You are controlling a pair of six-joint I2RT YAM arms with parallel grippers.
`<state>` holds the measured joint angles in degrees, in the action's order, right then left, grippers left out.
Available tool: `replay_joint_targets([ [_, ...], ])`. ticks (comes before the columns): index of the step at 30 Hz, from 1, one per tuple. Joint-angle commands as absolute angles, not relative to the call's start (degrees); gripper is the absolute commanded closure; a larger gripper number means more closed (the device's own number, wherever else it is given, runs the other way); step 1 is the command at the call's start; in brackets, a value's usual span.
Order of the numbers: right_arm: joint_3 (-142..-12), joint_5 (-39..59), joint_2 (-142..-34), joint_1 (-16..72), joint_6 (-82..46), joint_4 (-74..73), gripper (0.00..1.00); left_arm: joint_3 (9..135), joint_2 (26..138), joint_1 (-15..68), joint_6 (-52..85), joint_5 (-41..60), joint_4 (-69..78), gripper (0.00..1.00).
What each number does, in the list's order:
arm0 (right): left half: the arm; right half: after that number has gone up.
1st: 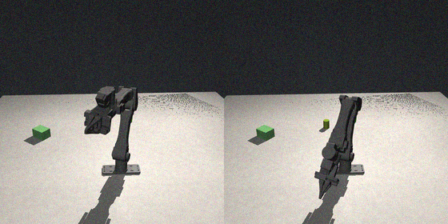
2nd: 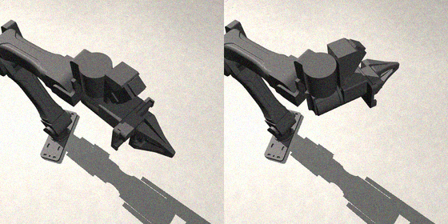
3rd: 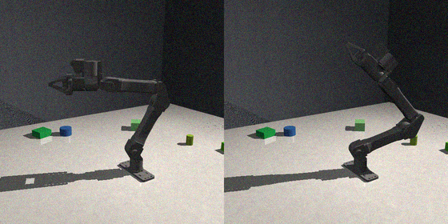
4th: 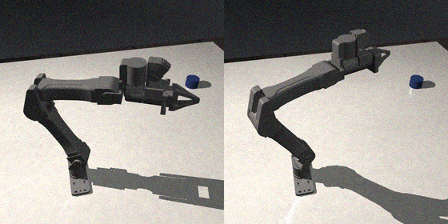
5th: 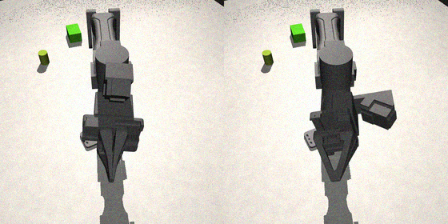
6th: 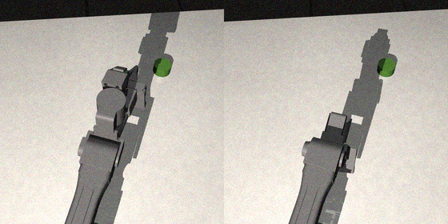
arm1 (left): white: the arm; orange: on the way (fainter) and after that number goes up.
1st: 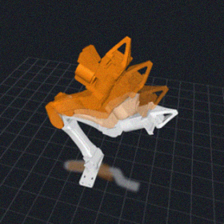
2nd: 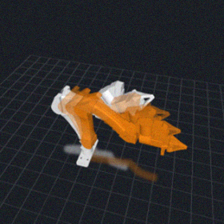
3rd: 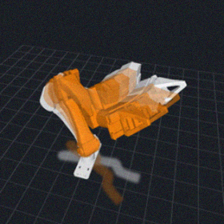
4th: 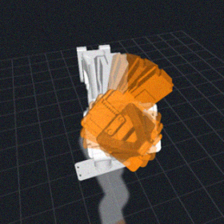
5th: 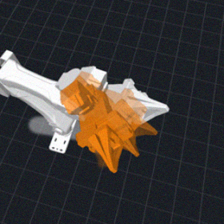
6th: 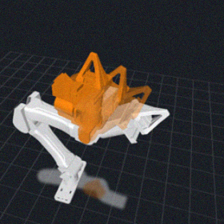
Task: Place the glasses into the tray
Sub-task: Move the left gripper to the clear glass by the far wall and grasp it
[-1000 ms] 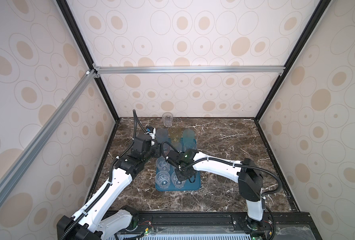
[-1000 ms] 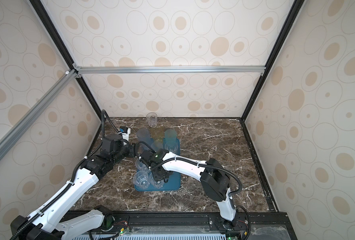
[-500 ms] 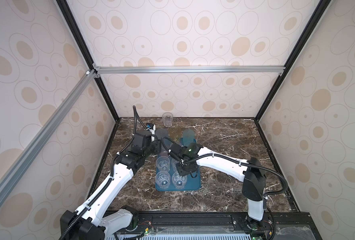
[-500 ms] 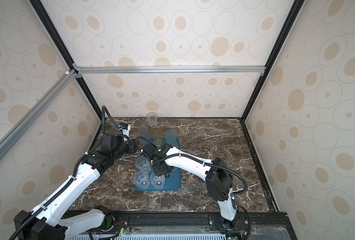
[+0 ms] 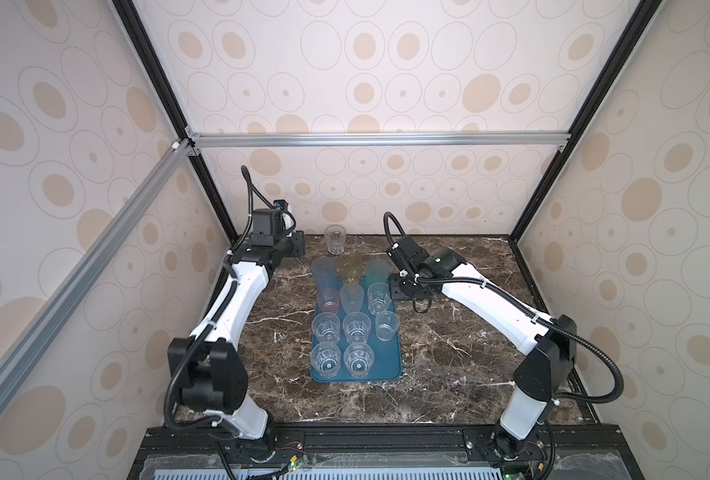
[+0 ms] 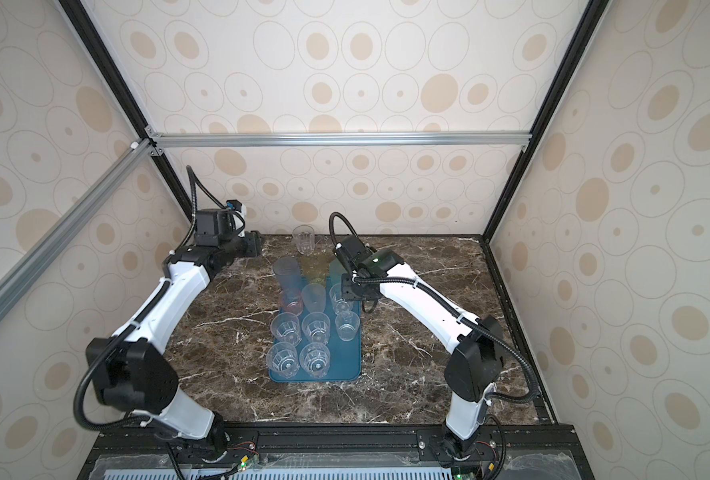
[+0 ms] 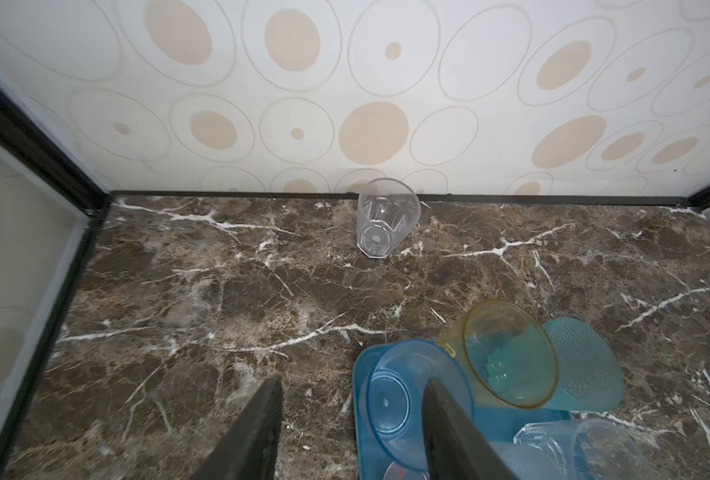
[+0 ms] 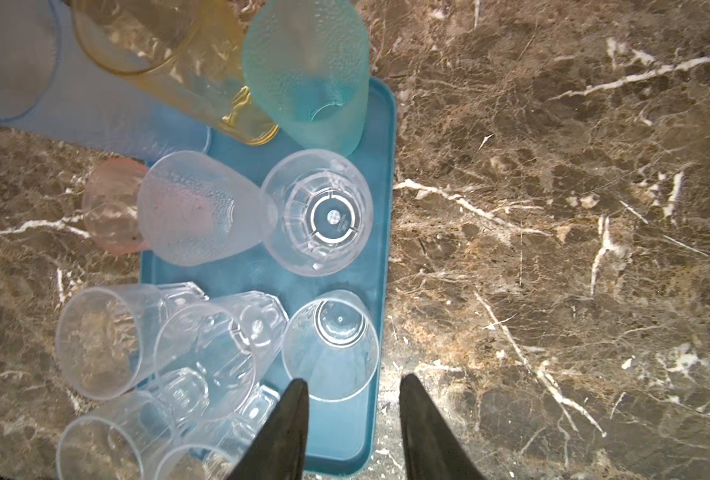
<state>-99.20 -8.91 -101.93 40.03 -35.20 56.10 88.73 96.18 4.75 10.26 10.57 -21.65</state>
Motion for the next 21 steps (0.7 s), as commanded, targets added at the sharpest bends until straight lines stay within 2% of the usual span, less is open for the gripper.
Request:
replay_joint_targets([
  [1, -100.2, -8.9, -105.2, 39.4, -33.6, 56.0, 0.60, 98.7, 105.9, 4.1, 9.6, 17.3, -24.3, 0.44],
  [6, -104.1, -7.8, -109.3, 38.5, -32.2, 58.0, 0.60, 118.1, 123.8, 4.0, 10.3, 18.8, -31.9, 0.42],
  [11, -103.8, -7.3, -110.3, 37.6, -31.9, 57.0, 0.60, 132.4, 135.3, 4.7, 10.9, 19.1, -36.4, 0.41],
  [21, -103.9, -5.7, -112.0, 36.7, -31.6, 56.4, 0.60, 135.7, 141.7, 6.0, 13.3, 17.7, -31.7, 0.44],
])
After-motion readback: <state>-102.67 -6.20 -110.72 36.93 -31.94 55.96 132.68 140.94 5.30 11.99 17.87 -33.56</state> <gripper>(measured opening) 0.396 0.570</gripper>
